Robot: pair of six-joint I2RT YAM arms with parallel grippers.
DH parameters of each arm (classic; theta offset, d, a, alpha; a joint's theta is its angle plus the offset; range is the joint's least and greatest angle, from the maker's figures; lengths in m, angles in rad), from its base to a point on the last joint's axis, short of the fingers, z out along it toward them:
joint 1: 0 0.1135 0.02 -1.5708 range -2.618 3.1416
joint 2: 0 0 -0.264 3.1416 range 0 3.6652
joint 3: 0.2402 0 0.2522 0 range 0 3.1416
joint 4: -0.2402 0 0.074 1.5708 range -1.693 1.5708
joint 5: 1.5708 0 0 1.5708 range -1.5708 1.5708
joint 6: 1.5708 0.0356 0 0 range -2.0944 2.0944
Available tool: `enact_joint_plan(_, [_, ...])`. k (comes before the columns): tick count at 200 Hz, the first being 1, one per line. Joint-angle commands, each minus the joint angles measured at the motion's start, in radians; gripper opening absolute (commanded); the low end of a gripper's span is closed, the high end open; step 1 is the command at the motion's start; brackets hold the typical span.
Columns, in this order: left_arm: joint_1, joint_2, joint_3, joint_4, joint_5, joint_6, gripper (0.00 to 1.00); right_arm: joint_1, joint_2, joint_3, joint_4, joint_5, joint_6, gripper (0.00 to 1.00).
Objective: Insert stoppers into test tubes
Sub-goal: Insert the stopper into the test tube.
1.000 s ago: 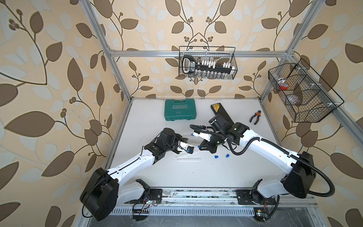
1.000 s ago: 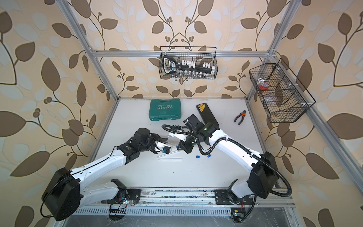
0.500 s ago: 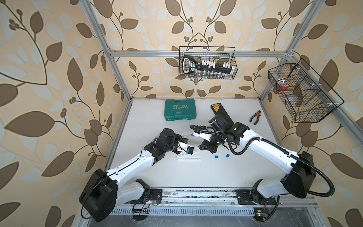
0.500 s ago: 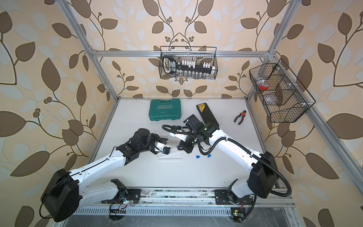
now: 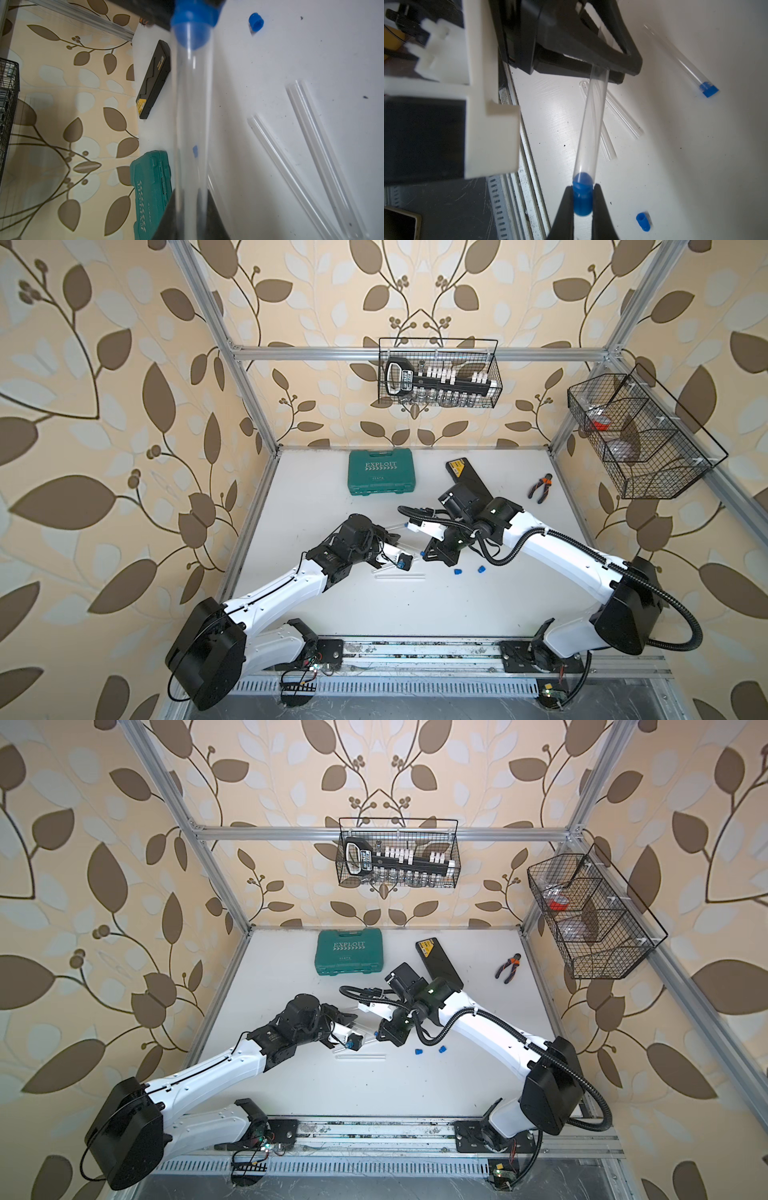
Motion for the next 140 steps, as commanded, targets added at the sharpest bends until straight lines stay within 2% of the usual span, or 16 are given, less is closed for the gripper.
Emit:
enact_joint_plan(1, [-0.042, -0.036, -0.010, 0.013, 0.043, 0.064, 0.00, 0.002, 0.029, 0.075, 0.025, 0.025, 0.014, 0.00])
enact_joint_plan(36, [-0.077, -0.056, -0.018, -0.023, 0.019, 0.153, 0.00, 0.003, 0.071, 0.163, 0.004, 0.043, 0.044, 0.00])
enact_joint_plan(92, [-0.136, -0.083, -0.033, -0.070, 0.010, 0.218, 0.00, 0.001, 0.135, 0.278, 0.063, 0.030, 0.074, 0.00])
enact_joint_plan(140, [-0.150, -0.120, -0.034, -0.105, 0.081, 0.238, 0.00, -0.002, 0.129, 0.273, 0.159, 0.021, 0.101, 0.00])
